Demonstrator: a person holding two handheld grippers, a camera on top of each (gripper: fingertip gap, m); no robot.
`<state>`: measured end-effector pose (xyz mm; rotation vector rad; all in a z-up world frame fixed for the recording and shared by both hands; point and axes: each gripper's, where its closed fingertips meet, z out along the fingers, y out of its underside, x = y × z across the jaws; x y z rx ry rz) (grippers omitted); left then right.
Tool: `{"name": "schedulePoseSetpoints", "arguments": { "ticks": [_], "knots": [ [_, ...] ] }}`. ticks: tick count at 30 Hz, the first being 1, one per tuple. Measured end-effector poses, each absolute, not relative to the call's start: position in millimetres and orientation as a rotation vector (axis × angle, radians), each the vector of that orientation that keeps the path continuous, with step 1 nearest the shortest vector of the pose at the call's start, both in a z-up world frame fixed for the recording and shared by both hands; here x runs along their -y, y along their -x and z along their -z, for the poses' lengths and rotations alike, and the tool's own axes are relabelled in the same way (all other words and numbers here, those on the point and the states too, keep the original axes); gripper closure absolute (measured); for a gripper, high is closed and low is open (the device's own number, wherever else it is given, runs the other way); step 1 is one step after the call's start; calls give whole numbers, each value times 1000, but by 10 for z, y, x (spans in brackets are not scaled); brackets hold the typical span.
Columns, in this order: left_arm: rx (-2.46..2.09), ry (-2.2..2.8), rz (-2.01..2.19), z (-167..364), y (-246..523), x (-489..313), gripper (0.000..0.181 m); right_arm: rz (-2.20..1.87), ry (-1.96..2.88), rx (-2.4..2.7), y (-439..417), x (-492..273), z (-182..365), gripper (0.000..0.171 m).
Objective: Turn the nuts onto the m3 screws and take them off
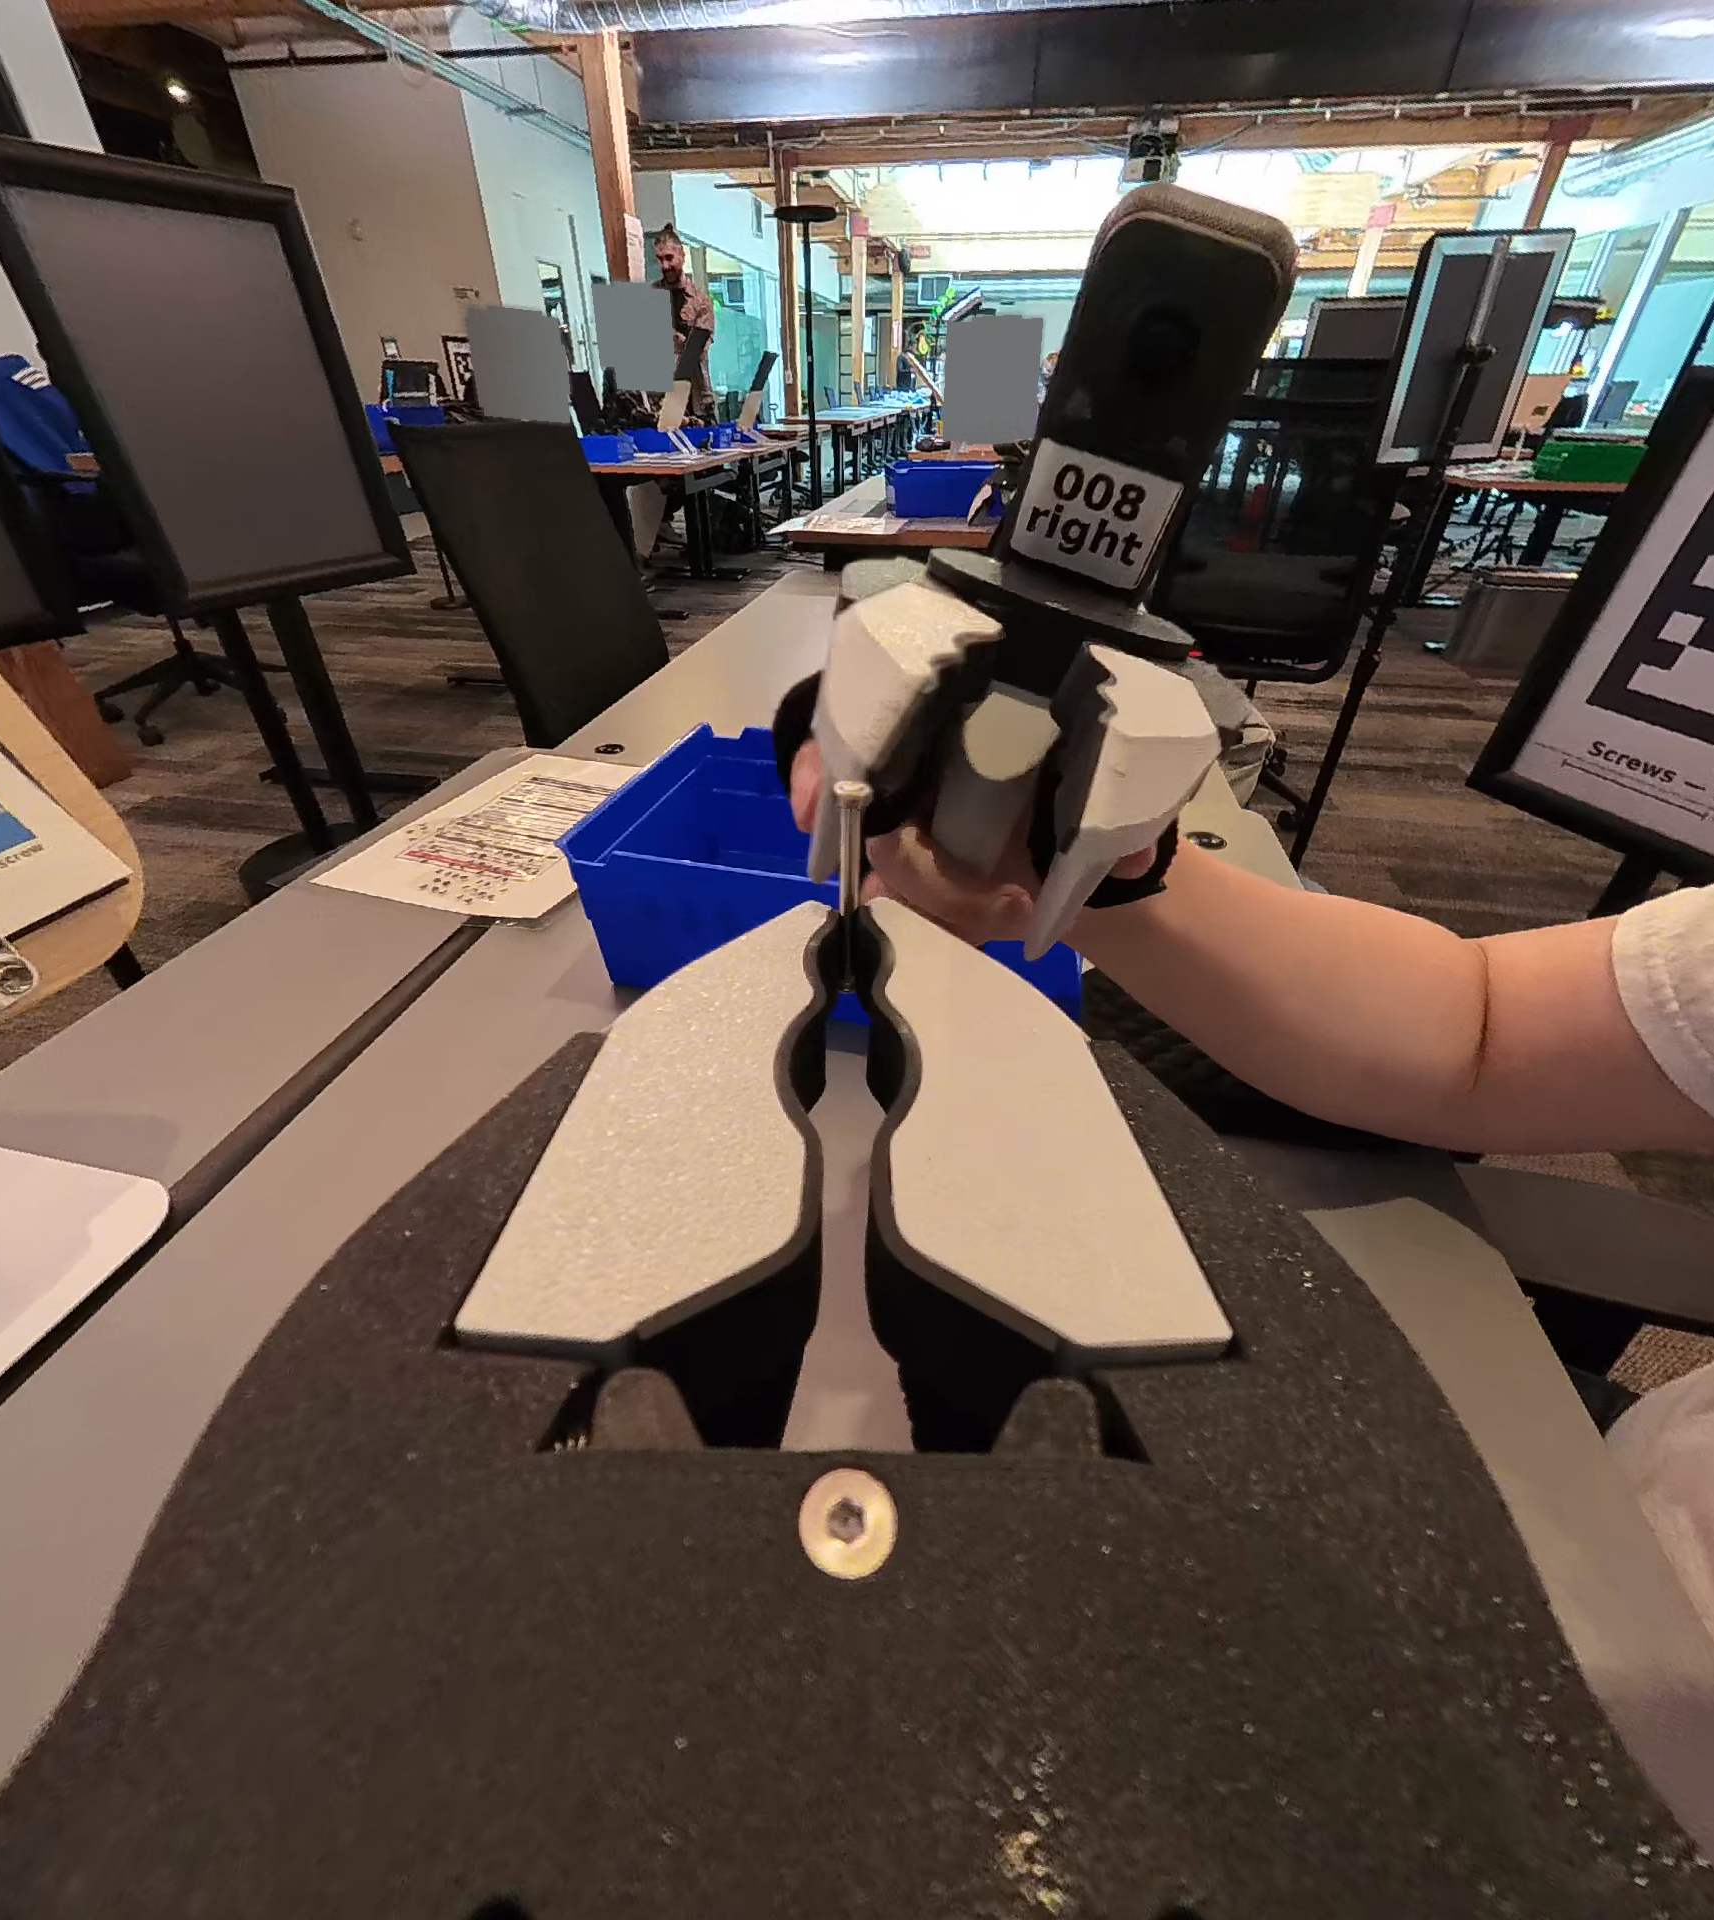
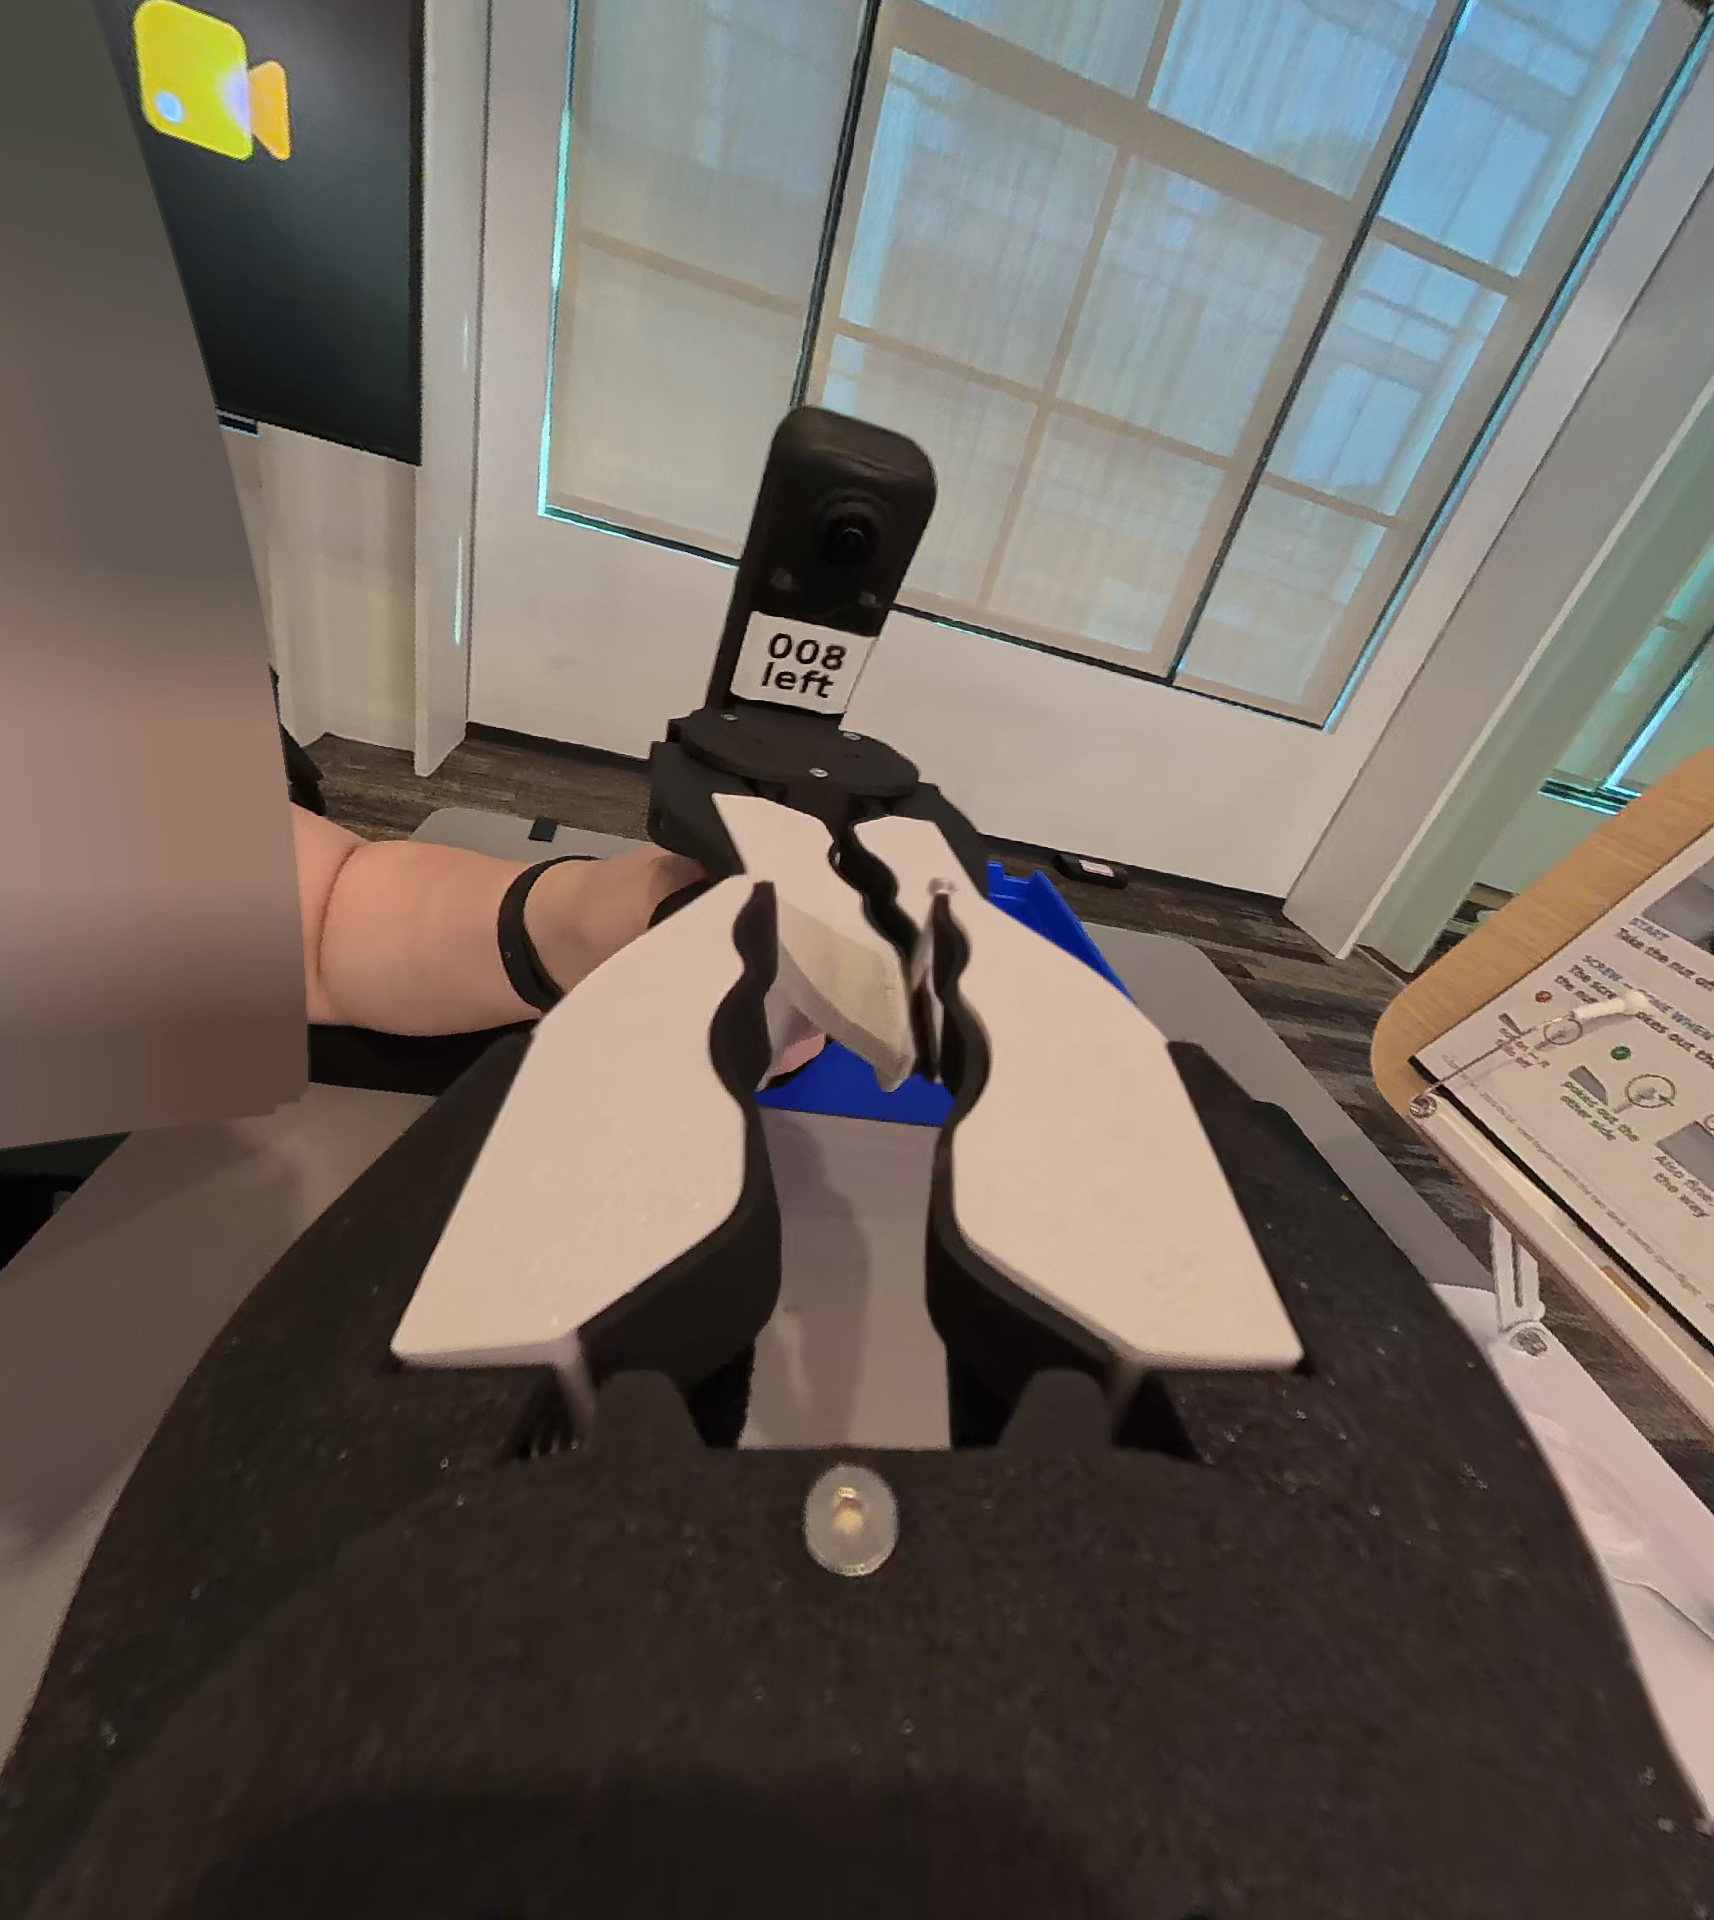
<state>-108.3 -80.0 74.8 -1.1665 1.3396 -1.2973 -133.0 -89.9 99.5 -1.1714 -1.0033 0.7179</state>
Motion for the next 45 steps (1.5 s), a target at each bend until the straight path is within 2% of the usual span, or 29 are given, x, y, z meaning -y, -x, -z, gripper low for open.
{"name": "schedulePoseSetpoints", "arguments": {
  "ticks": [4, 8, 10, 15, 19, 20, 22, 26, 30, 31, 32, 33, 38, 42, 44, 45],
  "knots": [
    [-1371, 1157, 1288, -717, 1053, 861, 180, -668, 1190, 988, 1370, 843, -973, 128],
    [-1340, 1174, 1282, -743, 1083, 789, 180, -646, 1197, 1031, 1395, 880, -944, 130],
    [-1318, 1186, 1285, -756, 1102, 741, 180, -666, 1187, 1048, 1383, 924, -957, 138],
    [-1359, 1174, 1293, -709, 1057, 827, 180, -635, 1206, 1004, 1400, 853, -965, 126],
    [-1342, 1189, 1275, -714, 1070, 777, 180, -592, 1215, 1035, 1427, 861, -934, 125],
    [-1331, 1193, 1281, -725, 1082, 757, 180, -587, 1214, 1035, 1411, 865, -941, 125],
    [-1314, 1200, 1286, -738, 1095, 727, 180, -623, 1218, 1051, 1394, 903, -944, 136],
    [-1339, 1184, 1307, -729, 1072, 800, 180, -616, 1216, 983, 1370, 830, -990, 126],
    [-1326, 1202, 1283, -719, 1076, 751, 180, -615, 1227, 1023, 1412, 858, -946, 124],
    [-1309, 1215, 1281, -726, 1090, 709, 180, -618, 1230, 1032, 1402, 871, -946, 128],
    [-1292, 1222, 1291, -740, 1106, 679, 180, -646, 1224, 1059, 1403, 920, -942, 139],
    [-1282, 1220, 1315, -759, 1118, 675, 180, -666, 1220, 1054, 1395, 936, -961, 139],
    [-1307, 1214, 1386, -747, 1082, 782, 180, -648, 1265, 969, 1385, 795, -959, 120],
    [-1292, 1241, 1364, -721, 1084, 721, 180, -654, 1274, 1004, 1433, 820, -915, 118],
    [-1256, 1257, 1372, -748, 1111, 658, 180, -688, 1256, 1033, 1415, 887, -934, 134],
    [-1244, 1261, 1394, -763, 1123, 651, 180, -697, 1247, 1011, 1394, 884, -972, 133]
  ]
}}
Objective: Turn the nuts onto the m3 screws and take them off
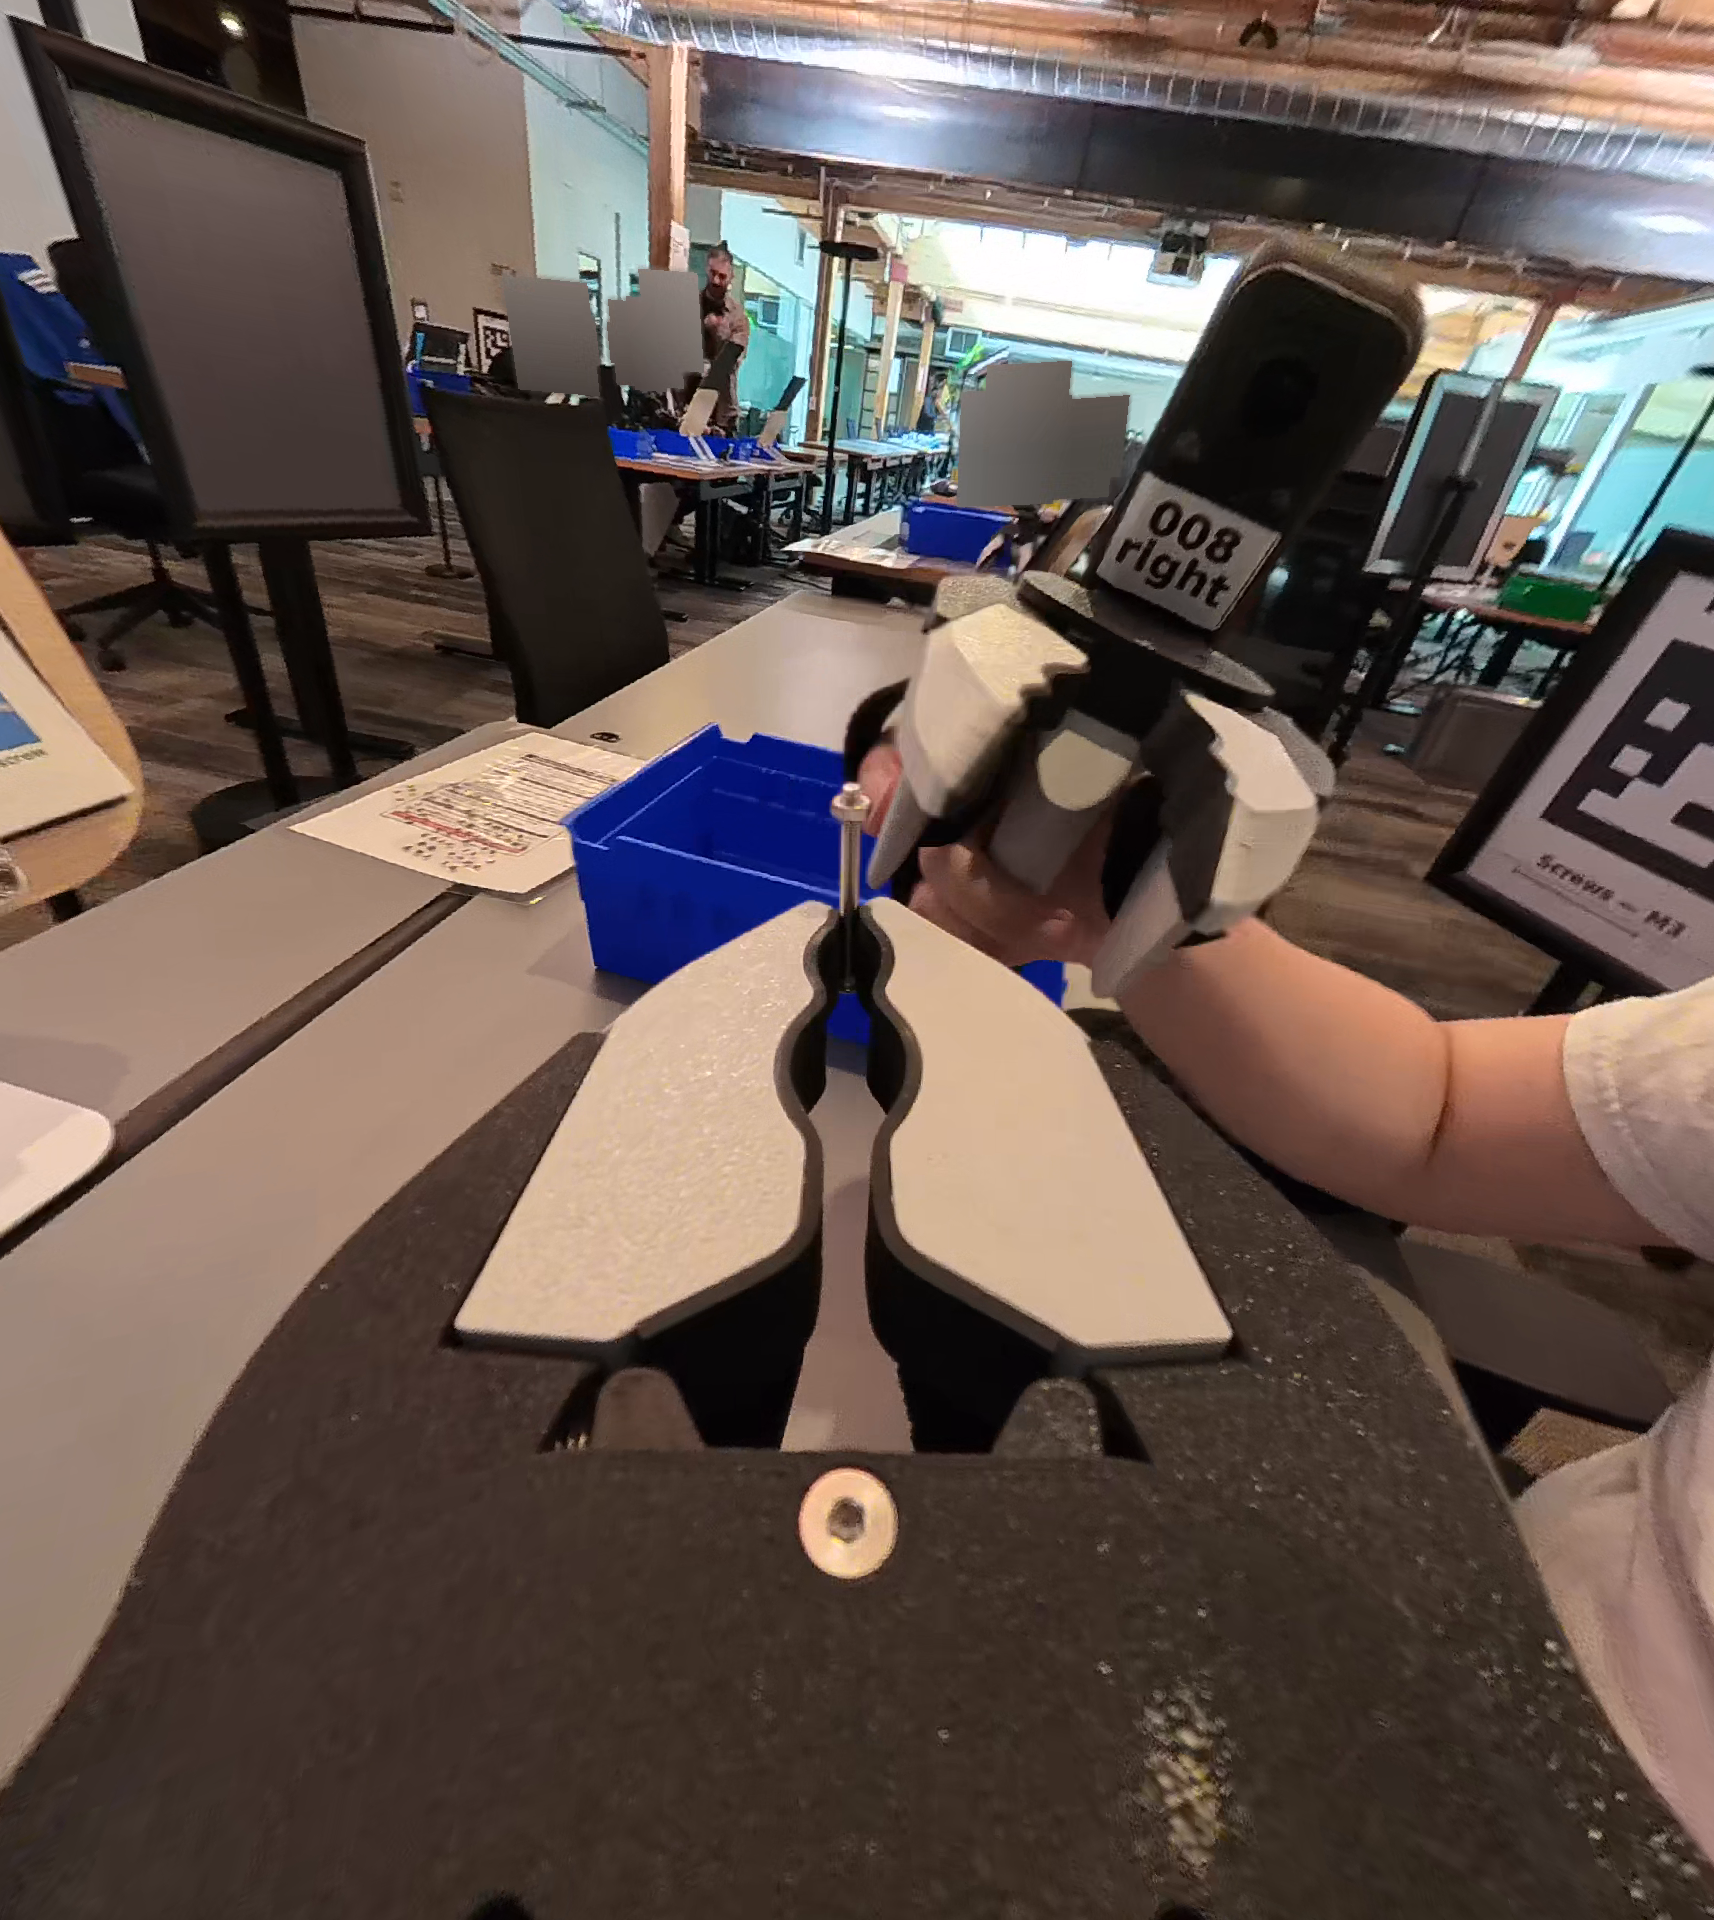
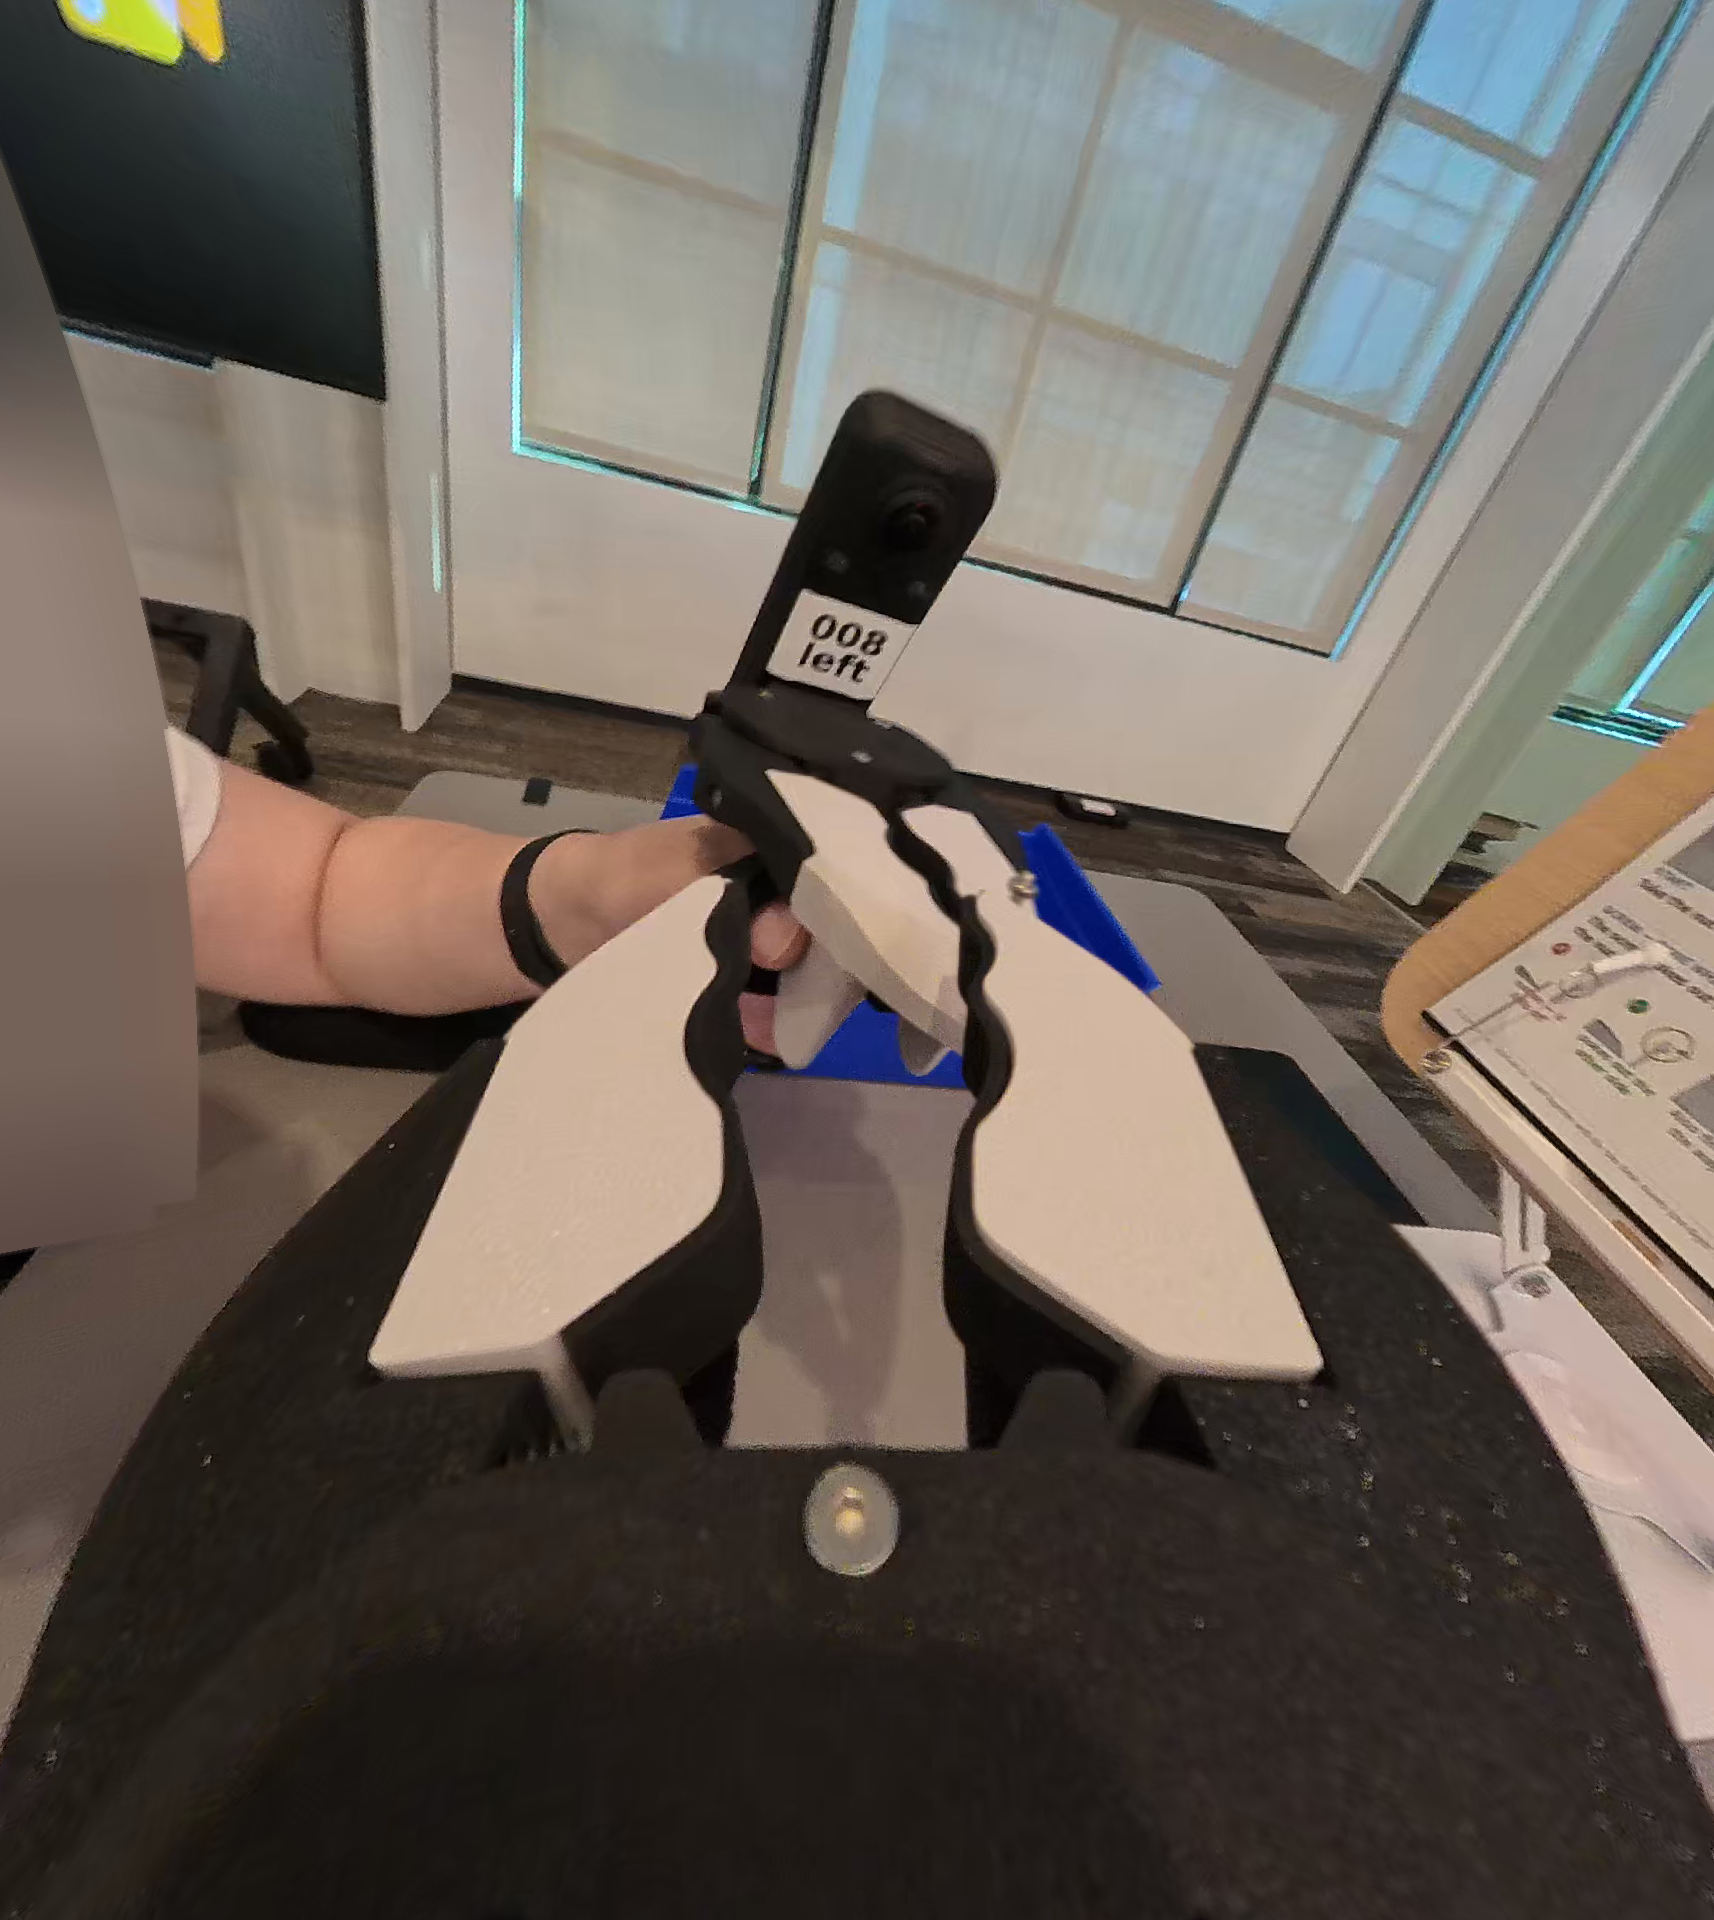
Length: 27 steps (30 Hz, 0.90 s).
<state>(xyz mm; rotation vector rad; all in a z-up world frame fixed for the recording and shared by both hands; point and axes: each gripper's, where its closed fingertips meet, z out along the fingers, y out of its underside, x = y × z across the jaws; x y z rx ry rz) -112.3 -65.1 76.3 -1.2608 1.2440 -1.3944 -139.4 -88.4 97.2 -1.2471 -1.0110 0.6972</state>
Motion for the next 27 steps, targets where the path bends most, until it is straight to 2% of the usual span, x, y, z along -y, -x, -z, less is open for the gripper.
{"name": "schedulePoseSetpoints", "arguments": {
  "ticks": [6, 10, 12, 14, 18, 24, 26, 27],
  "knots": [
    [-1237, 1305, 1532, -741, 1089, 732, 180, -738, 1294, 907, 1395, 749, -967, 113],
    [-1219, 1328, 1516, -716, 1096, 662, 180, -742, 1305, 949, 1446, 781, -925, 111],
    [-1200, 1336, 1476, -718, 1116, 590, 179, -772, 1274, 993, 1445, 878, -956, 125],
    [-1212, 1323, 1473, -729, 1122, 601, 180, -754, 1289, 942, 1392, 818, -992, 122],
    [-1268, 1286, 1449, -712, 1081, 709, 180, -725, 1355, 899, 1415, 681, -888, 105],
    [-1244, 1310, 1406, -700, 1101, 618, 180, -733, 1340, 954, 1491, 770, -889, 102],
    [-1231, 1303, 1407, -728, 1121, 600, 180, -747, 1331, 961, 1457, 803, -917, 113],
    [-1237, 1295, 1412, -737, 1120, 619, 180, -751, 1332, 934, 1437, 780, -940, 112]
  ]
}}
